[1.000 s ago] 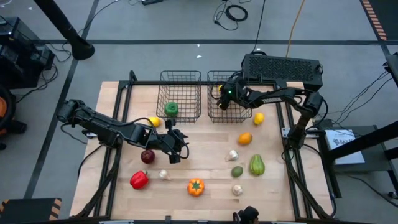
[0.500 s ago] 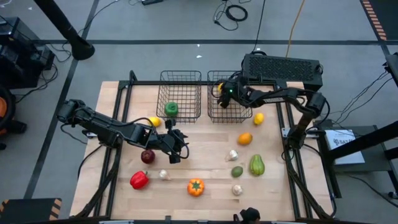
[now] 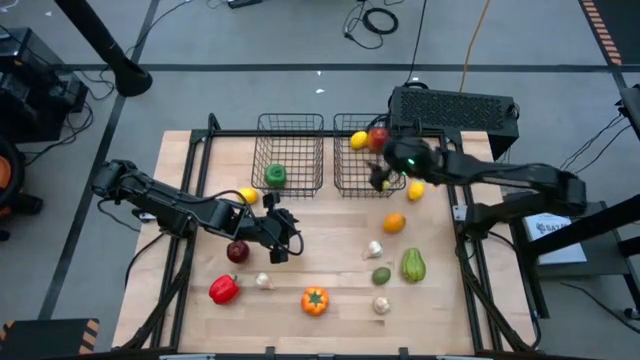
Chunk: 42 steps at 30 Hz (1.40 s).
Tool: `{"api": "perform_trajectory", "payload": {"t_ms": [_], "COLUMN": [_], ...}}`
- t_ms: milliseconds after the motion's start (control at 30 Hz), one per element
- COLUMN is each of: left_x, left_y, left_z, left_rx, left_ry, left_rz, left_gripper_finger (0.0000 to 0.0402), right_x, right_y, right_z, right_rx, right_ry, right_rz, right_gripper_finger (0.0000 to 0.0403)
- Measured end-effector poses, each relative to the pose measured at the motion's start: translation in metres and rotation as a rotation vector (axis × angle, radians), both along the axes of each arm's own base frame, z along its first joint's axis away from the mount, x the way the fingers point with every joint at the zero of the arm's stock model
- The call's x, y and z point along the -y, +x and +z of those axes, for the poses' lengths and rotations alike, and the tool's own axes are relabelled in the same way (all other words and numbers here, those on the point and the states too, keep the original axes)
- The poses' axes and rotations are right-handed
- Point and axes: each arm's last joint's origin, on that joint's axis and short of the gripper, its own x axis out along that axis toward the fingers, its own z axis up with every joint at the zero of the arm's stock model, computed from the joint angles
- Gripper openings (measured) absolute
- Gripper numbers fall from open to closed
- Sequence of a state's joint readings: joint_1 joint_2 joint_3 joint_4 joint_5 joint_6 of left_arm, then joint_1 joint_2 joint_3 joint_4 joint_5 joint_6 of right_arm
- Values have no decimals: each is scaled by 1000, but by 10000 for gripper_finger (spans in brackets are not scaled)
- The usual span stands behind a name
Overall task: Sort produce into baskets
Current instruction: Put the dark red apple into the right wire basket
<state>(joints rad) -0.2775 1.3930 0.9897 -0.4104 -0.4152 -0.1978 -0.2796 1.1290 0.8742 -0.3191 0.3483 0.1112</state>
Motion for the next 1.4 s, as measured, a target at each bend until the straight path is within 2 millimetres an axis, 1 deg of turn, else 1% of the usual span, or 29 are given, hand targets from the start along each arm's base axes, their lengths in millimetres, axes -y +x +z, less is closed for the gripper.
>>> {"api": "perform_trajectory", "payload": {"t_ms": [67,133,233,333,467,567,800,867,933,1033,1133,1200,1300,1400], "left_x": [0,0,0,1,2,2,5,7,9,7,6,10,23,41], "left_y": [0,0,1,1,-1,-6,-19,-20,-21,-25,-30,-35,-46,-64], "left_z": [0,0,1,1,2,7,14,15,15,14,9,8,8,7], "left_rx": [2,5,17,17,17,23,19,26,35,59,14,-15,-58,-108], "left_ry": [-4,-5,-10,-14,-21,-30,-95,-100,-115,-94,-129,-198,-267,-217], "left_rz": [3,4,5,7,7,11,54,47,66,213,276,286,268,209], "left_gripper_finger": [132,132,132,132,132,132,132,132,132,132,132,132,132,132], "right_x": [-18,-31,-43,-55,-74,-91,-122,-128,-131,-134,-137,-138,-141,-144], "right_y": [-12,-23,-37,-44,-47,-46,-40,-38,-35,-33,-33,-33,-33,-34], "right_z": [7,10,7,2,-2,-2,8,11,14,15,12,10,7,5], "right_rx": [12,1,-53,-113,-140,-135,-39,-11,21,39,17,-3,-29,-42], "right_ry": [45,63,78,125,192,205,211,183,159,156,161,159,166,169], "right_rz": [32,12,-56,-47,23,106,382,454,490,502,508,513,517,525], "right_gripper_finger": [313,313,313,313,313,313,313,313,313,313,313,313,313,313]}}
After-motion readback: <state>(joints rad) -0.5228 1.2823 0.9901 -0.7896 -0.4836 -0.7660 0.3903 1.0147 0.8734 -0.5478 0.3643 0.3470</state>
